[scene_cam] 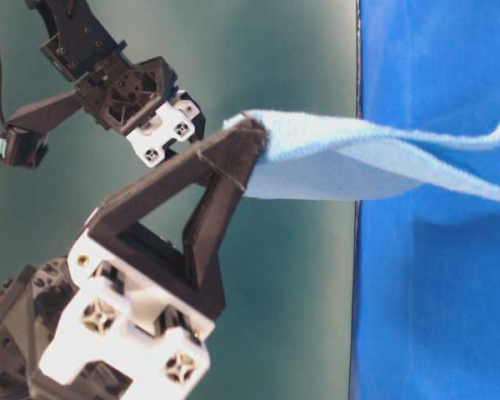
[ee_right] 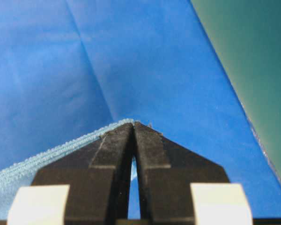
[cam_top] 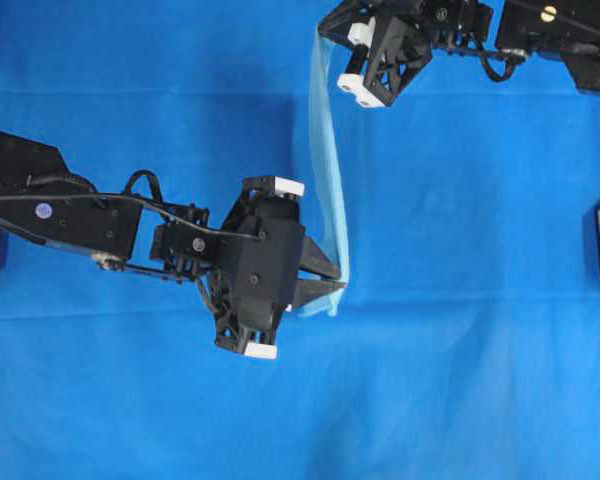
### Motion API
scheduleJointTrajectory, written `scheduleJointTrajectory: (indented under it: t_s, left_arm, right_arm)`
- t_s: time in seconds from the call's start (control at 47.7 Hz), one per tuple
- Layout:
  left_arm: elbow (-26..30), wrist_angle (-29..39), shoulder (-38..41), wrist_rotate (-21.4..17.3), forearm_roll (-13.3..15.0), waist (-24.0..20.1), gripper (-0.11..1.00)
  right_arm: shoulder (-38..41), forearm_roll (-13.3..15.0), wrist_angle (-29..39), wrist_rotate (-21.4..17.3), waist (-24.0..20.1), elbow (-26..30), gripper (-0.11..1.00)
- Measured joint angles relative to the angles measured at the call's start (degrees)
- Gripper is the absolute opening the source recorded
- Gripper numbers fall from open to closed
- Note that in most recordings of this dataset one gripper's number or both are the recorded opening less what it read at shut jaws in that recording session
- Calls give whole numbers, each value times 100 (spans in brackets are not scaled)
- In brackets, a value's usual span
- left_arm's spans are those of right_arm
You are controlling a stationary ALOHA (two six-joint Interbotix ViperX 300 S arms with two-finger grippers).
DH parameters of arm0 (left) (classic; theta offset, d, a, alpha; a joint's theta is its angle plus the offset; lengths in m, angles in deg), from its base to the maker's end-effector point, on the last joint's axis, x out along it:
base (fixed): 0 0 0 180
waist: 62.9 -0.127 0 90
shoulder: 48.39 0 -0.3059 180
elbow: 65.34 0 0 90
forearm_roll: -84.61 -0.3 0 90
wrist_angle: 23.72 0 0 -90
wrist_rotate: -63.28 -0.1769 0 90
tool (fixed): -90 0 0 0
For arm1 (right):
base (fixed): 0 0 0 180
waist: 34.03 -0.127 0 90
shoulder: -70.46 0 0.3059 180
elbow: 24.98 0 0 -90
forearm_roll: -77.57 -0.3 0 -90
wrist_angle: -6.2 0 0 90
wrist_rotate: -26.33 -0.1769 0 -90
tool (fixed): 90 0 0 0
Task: Fold the light blue towel.
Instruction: 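Lay the strip vertically, left gripper at bottom, right gripper at top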
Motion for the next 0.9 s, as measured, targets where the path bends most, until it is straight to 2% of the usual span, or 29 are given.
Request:
scheduleJointTrajectory:
  t_s: [0.147,0.293,0.608,0.754,0.901]
  left_arm:
    - [185,-466,352,-185,0,-35,3]
    - [686,-712,940,-448,0,-114,3]
    - [1898,-791,2136,-466,9,-132,3]
    - [1960,-800,2215,-404,18,-132,3]
    - [1582,-800,2145,-114,18,-132,3]
  right_arm:
    - [-237,0,70,-9,97,-325,1]
    - [-624,0,88,-53,264,-791,1]
    - [-1433,0,255,-62,378,-1652,1]
    - [-1397,0,202,-62,404,-1775,1]
    - [-976,0,-176,-70,422,-1731,1]
